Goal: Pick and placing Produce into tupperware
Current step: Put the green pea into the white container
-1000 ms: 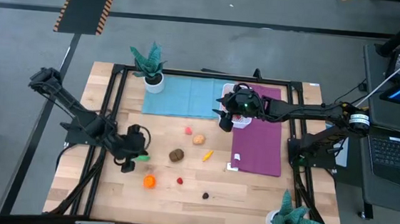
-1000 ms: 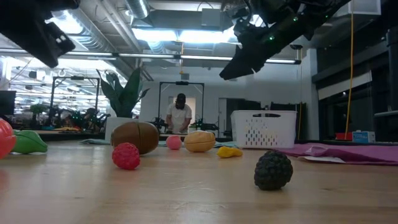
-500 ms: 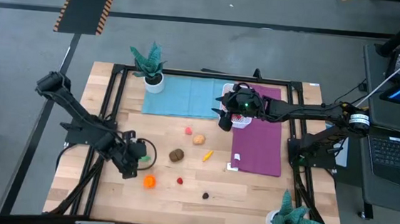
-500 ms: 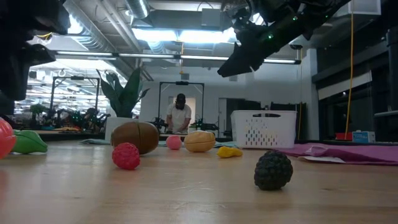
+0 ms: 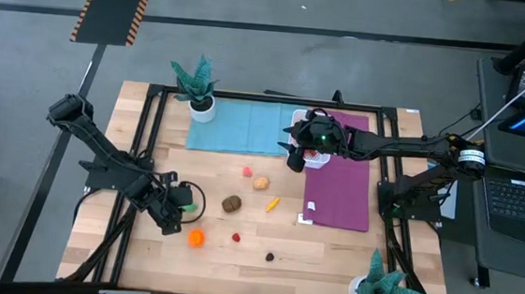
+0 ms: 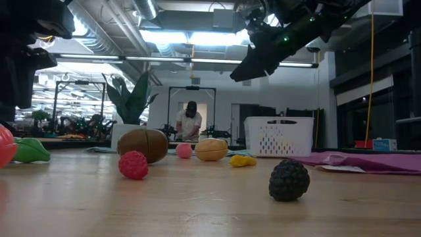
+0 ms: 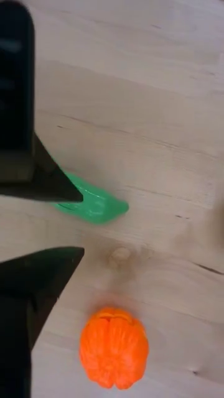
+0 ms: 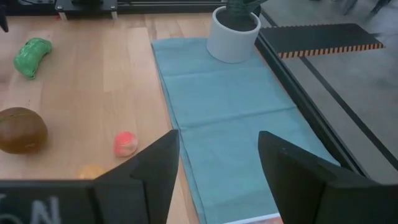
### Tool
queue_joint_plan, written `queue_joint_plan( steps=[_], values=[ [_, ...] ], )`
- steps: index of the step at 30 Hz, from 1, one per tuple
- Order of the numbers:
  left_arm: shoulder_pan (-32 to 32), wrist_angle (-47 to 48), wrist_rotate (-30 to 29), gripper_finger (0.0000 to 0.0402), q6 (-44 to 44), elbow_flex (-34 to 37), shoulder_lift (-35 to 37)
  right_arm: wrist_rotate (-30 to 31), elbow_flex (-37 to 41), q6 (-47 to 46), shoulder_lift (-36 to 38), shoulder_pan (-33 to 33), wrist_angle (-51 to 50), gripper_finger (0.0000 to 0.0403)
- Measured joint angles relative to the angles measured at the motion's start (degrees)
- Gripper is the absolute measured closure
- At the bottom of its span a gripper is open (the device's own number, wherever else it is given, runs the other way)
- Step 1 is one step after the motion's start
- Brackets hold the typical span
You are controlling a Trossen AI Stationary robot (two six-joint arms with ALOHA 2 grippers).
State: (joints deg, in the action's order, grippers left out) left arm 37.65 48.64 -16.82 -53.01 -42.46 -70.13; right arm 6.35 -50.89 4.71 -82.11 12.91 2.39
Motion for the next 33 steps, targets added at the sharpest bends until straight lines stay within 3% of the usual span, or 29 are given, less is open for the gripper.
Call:
queue_joint_plan(
  steps=[6, 10, 28, 33],
  values=[
    [0.0, 1.7, 0.0, 0.0194, 0.0, 0.0, 0.0, 0.0, 0.0, 0.0, 0.0, 0.0, 0.0, 0.0182],
    [0.0, 2.0, 1.1, 0.0165, -0.8, 0.0, 0.0, 0.0, 0.0, 0.0, 0.0, 0.0, -0.1, 0.0182],
    [0.0, 1.5, 1.1, 0.0165, -2.1, 0.0, 0.0, 0.0, 0.1, -0.1, 0.0, 0.0, 0.0, 0.0182],
    [0.0, 1.5, -1.1, 0.0165, -1.9, 0.1, -3.0, 0.0, 2.9, -0.2, 0.0, 0.0, 4.0, 0.0182]
  ],
)
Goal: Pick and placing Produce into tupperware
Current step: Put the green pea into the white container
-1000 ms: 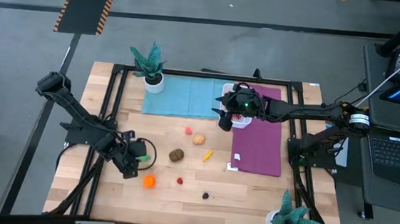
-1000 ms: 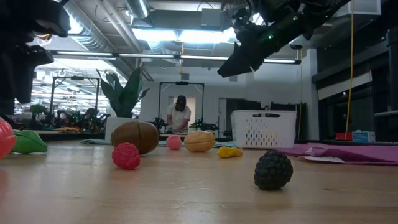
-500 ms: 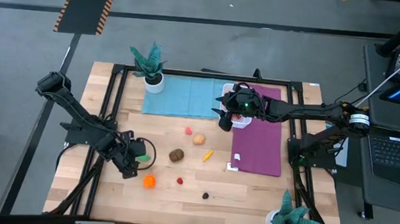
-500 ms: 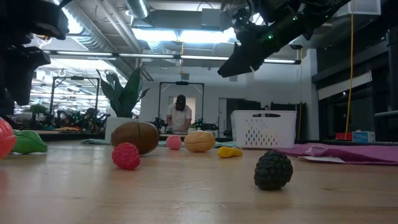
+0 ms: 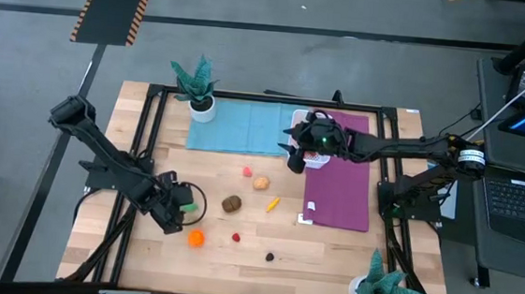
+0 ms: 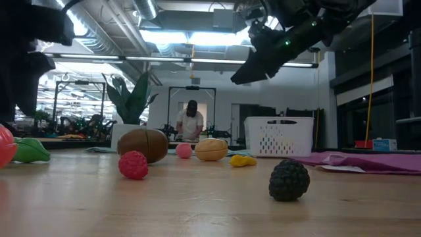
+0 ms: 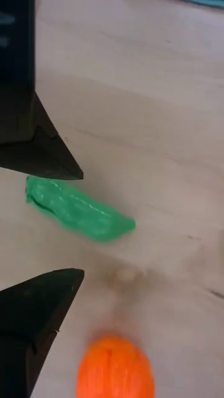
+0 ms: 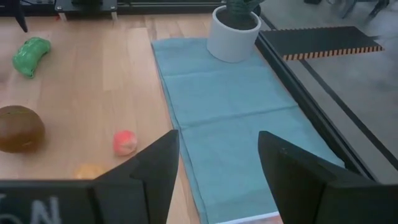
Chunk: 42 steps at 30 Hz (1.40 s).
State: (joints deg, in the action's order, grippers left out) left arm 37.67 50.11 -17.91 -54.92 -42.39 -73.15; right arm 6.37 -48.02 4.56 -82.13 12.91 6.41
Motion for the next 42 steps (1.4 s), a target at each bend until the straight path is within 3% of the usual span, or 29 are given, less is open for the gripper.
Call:
queue_joint_plan(
  steps=[7, 19, 30, 42],
  values=[
    [0.0, 0.6, 0.9, 0.0165, 1.4, 0.0, -6.7, 0.0, 4.2, 0.0, 0.0, 0.0, 4.3, 0.0182],
    [0.0, 0.7, 0.9, 0.0166, 1.2, -0.2, -16.4, 0.0, 4.5, 0.2, 0.0, 0.0, 6.7, 0.0182],
    [0.0, 0.7, 1.0, 0.0169, 1.0, -0.3, -17.9, 0.0, 4.5, 0.1, 0.0, -0.2, 6.6, 0.0182],
    [0.0, 0.1, 1.6, 0.0264, 1.0, -0.2, -18.0, 0.0, 4.5, 0.3, 0.0, -1.2, 6.6, 0.0182]
  ],
)
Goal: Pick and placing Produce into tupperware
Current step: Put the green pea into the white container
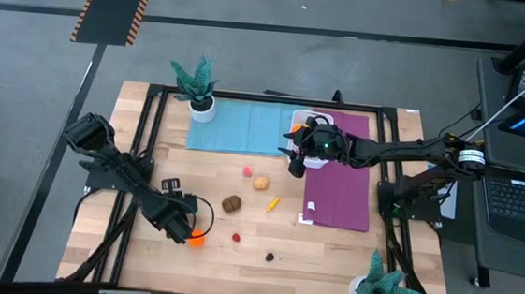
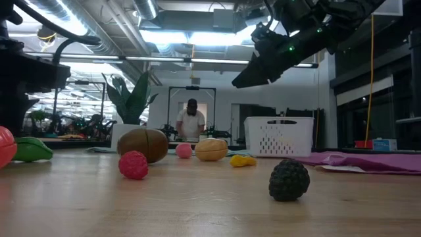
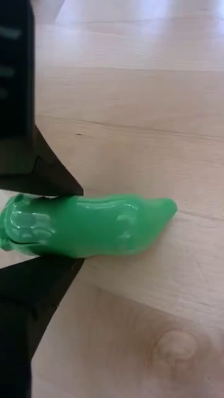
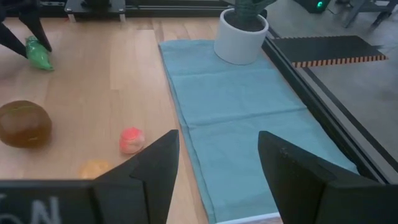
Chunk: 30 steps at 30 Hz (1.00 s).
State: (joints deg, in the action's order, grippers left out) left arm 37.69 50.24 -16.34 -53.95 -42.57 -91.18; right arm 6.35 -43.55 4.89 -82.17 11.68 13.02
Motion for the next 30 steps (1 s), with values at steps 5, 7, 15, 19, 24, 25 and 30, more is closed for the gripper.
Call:
queue_joint_plan(
  steps=[5, 7, 15, 19, 24, 25, 30],
  values=[
    [0.0, 0.2, -0.1, 0.0284, -1.8, 0.0, 0.0, 0.0, 0.0, 0.0, 0.0, 0.0, 0.0, 0.0182],
    [0.0, 0.3, -0.1, 0.0278, -2.6, 0.0, 0.0, 0.0, 0.0, 0.0, 0.0, 0.0, 0.0, 0.0182],
    [0.0, 2.0, -0.1, 0.0267, -2.9, -1.6, 0.1, 0.0, 0.0, -0.1, 0.0, 0.0, 0.0, 0.0182],
    [0.1, 5.2, -4.7, 0.0286, -2.5, -3.7, 0.1, 0.0, 0.0, 0.2, 0.0, 0.0, 0.0, 0.0182],
    [0.6, 4.6, -8.3, 0.0286, -2.7, -4.3, 2.6, 0.0, 0.0, 1.7, 0.0, 0.1, -0.5, 0.0182],
    [0.5, 4.3, -9.1, 0.0285, -2.9, -4.3, 3.5, 0.0, 0.0, 1.7, 0.0, 0.1, -0.5, 0.0182],
    [0.5, 2.7, -14.1, 0.0277, -2.7, -4.4, 8.3, 0.0, 0.0, 1.9, 0.0, 0.2, -2.5, 0.0182]
  ],
)
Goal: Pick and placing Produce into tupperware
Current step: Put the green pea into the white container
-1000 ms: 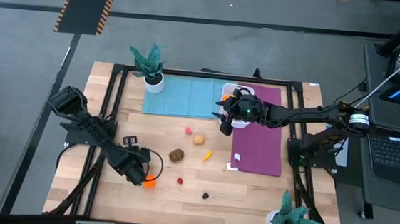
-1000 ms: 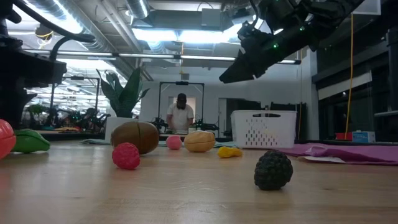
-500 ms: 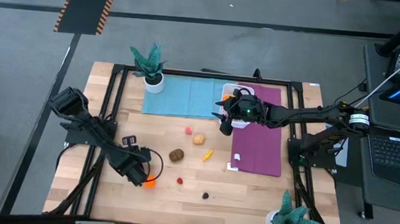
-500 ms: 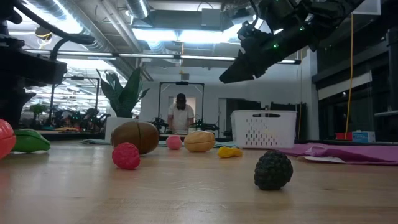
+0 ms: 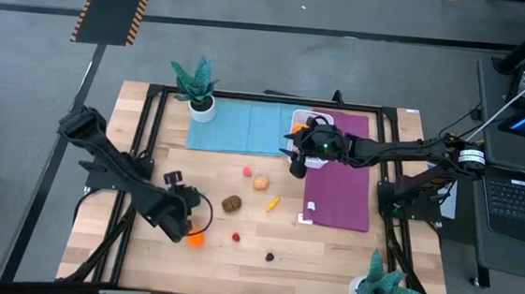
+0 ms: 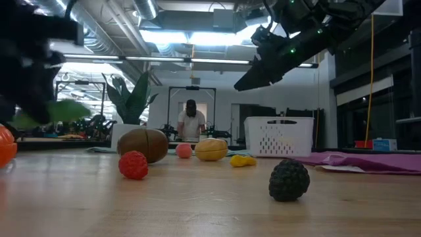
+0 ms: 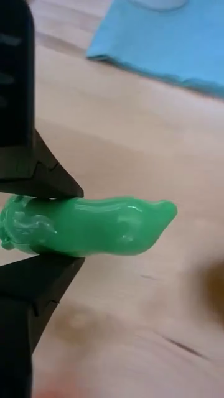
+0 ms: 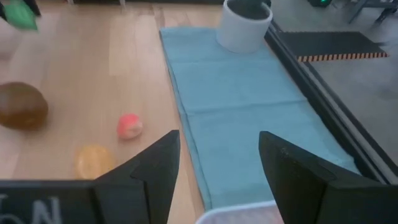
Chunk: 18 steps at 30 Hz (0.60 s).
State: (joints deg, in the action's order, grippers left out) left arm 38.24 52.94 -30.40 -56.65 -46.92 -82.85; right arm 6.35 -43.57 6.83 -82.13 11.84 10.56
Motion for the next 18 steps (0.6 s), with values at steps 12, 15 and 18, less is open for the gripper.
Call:
queue_joint_plan(
  steps=[12, 15, 18],
  values=[
    [-0.5, -13.8, -13.0, 0.0287, 8.1, 2.0, 8.3, 0.0, 13.9, -2.2, 0.0, 0.0, 18.8, 0.0182],
    [-2.5, -19.7, -13.1, 0.0286, 11.8, 3.8, 9.1, -1.3, 18.7, -2.2, 0.0, 0.0, 26.6, 0.0182],
    [-4.6, -25.5, -13.0, 0.0286, 16.9, 4.8, 9.1, -4.7, 22.2, -3.4, 0.0, 0.0, 32.7, 0.0182]
  ],
)
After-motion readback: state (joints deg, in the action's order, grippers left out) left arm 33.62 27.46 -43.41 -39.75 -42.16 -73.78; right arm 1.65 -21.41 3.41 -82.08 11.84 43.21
